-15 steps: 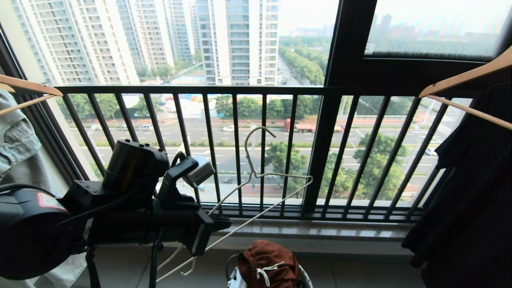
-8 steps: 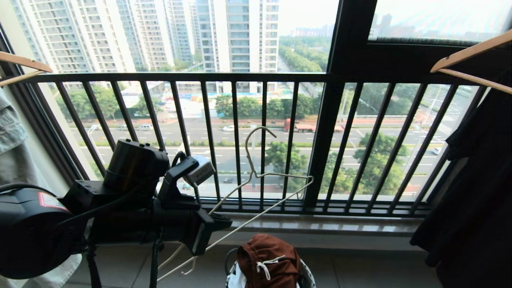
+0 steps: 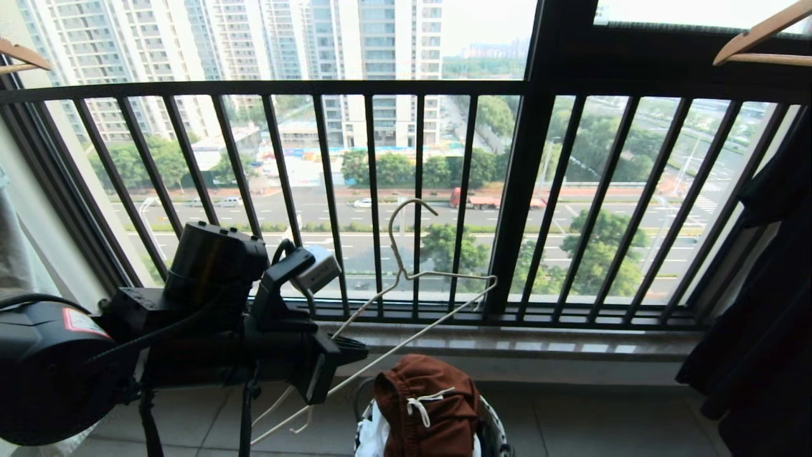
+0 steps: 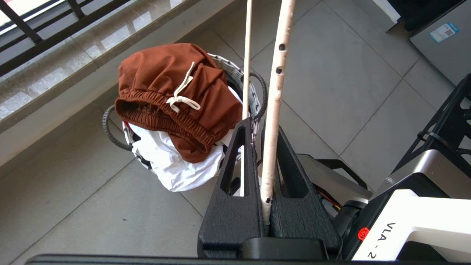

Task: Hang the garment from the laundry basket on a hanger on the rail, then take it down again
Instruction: Pick up clothes from the basket

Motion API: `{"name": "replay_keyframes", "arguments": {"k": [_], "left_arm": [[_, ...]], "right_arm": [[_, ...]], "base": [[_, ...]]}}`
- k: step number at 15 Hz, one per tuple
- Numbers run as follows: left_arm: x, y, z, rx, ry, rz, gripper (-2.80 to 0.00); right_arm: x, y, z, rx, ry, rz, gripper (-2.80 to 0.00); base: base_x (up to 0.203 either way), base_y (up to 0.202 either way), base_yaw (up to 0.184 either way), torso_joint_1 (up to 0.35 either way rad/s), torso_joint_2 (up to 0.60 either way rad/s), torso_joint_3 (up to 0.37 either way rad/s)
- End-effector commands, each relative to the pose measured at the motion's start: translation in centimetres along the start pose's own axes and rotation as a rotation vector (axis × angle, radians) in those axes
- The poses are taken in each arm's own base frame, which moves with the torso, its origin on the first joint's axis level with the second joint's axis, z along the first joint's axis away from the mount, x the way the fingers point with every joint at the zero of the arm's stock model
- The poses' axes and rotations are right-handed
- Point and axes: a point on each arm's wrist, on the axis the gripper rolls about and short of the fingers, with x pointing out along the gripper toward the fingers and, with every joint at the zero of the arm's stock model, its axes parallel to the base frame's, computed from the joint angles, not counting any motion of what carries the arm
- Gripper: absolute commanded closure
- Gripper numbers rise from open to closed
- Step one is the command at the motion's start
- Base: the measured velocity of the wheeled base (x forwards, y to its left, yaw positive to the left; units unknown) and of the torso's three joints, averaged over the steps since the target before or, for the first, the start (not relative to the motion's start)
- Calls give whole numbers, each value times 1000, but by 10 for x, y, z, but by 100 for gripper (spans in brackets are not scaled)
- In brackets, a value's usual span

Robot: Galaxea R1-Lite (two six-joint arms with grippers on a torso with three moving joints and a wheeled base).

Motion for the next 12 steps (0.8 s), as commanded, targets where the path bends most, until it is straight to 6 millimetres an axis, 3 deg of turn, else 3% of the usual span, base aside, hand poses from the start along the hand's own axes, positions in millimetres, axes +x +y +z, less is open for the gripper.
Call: {"name": "replay_keyframes", "arguments": {"k": [1,12], "left_arm": [[0,0,0,0,0,-2,0],[2,0,-1,0,4,-2,0]], "right_arm": [[0,0,0,-1,1,1,0],[0,0,0,0,1,2,0]], "base": [[0,0,0,-199,501,293],[0,0,0,-160,478,317]]}}
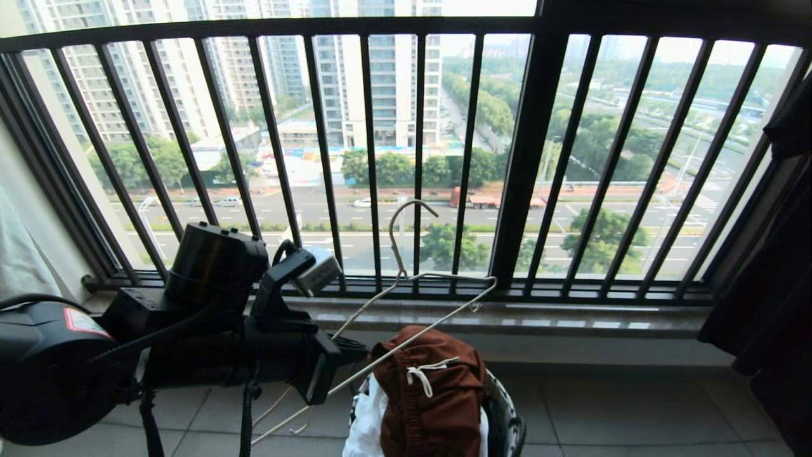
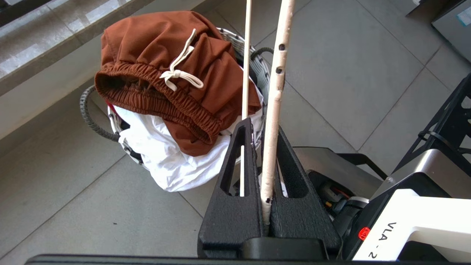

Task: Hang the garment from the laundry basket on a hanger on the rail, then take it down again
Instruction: Pick up clothes from the basket

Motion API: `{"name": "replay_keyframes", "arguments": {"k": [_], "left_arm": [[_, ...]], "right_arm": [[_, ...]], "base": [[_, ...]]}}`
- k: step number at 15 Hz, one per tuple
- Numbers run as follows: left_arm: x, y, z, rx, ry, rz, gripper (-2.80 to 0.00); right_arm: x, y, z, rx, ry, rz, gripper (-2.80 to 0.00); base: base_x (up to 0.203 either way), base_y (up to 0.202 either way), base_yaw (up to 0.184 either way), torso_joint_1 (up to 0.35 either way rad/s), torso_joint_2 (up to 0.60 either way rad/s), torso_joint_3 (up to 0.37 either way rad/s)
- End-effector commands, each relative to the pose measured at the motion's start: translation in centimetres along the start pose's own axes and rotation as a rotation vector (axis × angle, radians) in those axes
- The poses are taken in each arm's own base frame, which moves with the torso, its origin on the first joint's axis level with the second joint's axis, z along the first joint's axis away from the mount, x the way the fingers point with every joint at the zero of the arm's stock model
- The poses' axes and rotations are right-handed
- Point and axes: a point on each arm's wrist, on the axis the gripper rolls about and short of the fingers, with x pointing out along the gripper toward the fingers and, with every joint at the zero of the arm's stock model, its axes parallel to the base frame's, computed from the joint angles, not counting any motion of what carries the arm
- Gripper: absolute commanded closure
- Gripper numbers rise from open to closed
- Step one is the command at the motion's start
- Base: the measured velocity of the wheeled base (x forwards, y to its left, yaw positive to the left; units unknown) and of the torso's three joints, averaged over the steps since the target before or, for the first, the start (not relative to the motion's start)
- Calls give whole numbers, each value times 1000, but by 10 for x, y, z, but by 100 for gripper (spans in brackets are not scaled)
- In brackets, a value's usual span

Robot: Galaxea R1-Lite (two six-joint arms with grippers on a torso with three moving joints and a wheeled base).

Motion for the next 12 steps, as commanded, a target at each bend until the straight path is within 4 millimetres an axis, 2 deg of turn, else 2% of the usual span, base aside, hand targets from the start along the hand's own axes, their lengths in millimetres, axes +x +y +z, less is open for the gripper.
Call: {"name": "replay_keyframes", "arguments": {"k": [1,7,12], "left_arm": [[1,0,0,0,1,-2,0],[0,0,0,0,0,-2,0],[-1,0,0,1,-3,-2,0]], "right_arm": [[0,0,0,0,0,1,0],[0,0,0,0,2,0,0],[0,0,0,0,2,1,0]], "base": [[0,0,0,-115,454,337],[0,0,0,-72,427,348],[0,0,0,-6,86,77]]}}
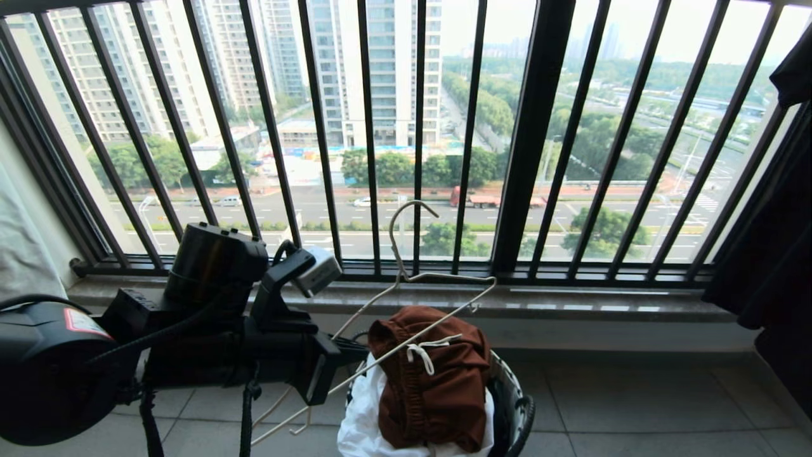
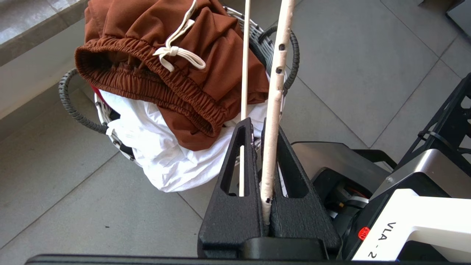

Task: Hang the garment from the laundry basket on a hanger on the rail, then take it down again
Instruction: Pick up clothes from the basket

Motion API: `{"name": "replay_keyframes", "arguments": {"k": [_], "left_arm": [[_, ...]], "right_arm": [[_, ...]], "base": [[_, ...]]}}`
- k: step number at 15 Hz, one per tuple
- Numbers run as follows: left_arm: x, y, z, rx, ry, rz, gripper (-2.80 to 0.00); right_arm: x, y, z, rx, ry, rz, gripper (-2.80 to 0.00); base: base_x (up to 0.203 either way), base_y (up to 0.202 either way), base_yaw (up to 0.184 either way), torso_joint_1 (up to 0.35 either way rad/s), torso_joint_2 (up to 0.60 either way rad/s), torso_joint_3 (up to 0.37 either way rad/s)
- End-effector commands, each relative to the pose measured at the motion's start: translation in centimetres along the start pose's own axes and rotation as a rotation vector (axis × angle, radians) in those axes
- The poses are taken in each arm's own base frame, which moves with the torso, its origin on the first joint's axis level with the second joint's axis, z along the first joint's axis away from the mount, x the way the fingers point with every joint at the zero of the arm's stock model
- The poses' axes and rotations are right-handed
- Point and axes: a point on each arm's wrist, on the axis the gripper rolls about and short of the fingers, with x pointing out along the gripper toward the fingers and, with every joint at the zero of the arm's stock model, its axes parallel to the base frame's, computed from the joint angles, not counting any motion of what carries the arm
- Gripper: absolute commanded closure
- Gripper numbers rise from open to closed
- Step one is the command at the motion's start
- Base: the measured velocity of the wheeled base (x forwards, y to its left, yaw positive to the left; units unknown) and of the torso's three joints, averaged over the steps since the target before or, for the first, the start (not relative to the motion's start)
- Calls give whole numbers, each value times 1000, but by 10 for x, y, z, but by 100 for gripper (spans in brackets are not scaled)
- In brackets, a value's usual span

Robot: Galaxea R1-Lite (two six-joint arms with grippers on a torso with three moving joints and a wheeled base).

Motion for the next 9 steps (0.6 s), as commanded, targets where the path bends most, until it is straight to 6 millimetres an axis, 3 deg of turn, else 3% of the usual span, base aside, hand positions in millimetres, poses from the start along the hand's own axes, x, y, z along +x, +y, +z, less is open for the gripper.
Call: {"name": "replay_keyframes", "arguments": {"k": [1,9], "left_arm": [[-1,0,0,1,-3,-2,0],[-1,-1,0,2,-2,-2,0]], "right_arm": [[0,0,0,-1,2,1,0],[0,0,0,-1,2,2,0]], "base": [[0,0,0,0,0,0],[0,0,0,0,0,0]]}}
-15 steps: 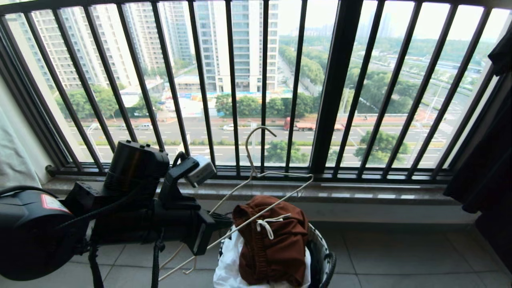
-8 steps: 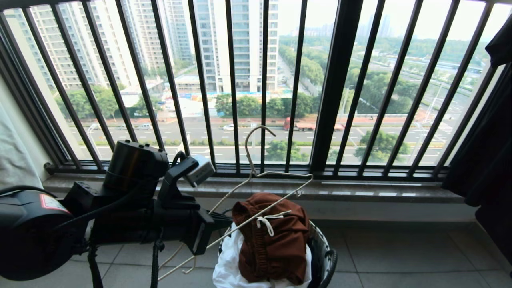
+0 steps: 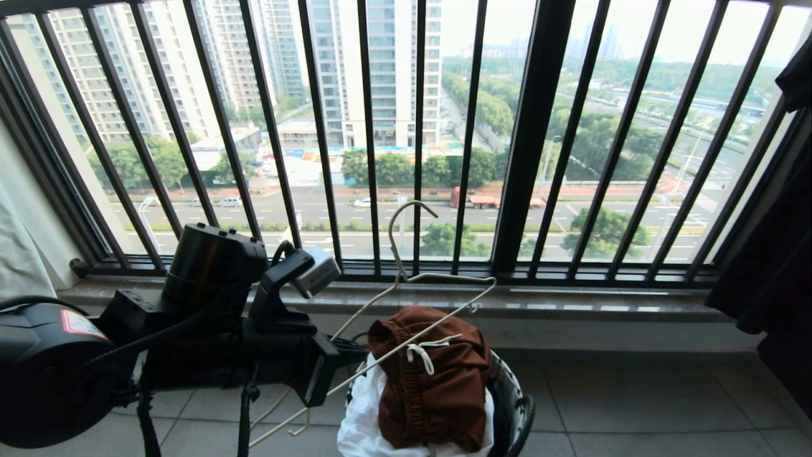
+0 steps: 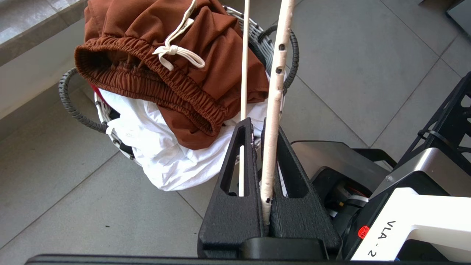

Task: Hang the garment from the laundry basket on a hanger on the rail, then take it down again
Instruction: Pick up clothes from the basket

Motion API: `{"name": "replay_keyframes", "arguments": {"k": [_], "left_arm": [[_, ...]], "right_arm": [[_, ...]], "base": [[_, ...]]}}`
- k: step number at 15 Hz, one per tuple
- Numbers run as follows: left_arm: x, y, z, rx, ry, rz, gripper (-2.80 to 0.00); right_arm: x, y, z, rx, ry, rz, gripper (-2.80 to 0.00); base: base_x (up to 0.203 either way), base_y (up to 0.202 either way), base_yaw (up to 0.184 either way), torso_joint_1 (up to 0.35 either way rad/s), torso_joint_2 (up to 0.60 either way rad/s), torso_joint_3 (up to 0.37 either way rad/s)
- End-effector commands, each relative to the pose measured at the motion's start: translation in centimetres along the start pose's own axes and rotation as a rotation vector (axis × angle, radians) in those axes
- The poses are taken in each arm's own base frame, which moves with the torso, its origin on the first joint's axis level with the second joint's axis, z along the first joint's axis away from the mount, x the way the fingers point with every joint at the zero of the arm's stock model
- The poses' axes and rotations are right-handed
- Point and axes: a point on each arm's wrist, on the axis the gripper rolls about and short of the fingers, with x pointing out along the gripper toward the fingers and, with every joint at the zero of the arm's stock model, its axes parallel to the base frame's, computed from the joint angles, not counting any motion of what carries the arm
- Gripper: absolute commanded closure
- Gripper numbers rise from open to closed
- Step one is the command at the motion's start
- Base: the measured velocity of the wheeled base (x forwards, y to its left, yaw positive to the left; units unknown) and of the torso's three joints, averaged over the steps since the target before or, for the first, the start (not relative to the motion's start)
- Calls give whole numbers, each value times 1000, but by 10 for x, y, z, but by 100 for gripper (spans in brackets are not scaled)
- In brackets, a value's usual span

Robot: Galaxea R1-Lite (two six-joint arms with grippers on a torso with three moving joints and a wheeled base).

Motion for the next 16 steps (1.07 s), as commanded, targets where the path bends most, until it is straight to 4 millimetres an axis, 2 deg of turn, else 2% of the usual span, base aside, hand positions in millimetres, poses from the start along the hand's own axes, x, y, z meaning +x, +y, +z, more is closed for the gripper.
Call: {"name": "replay_keyframes", "arguments": {"k": [1,16], "left_arm": [[0,0,0,2,-3,-2,0],[-3,-1,1,4,-10,0,0]], "right_arm": [[0,0,0,-1,1,2,0],[0,0,0,-1,1,2,0]], "base": [[0,0,0,0,0,0],[0,0,0,0,0,0]]}}
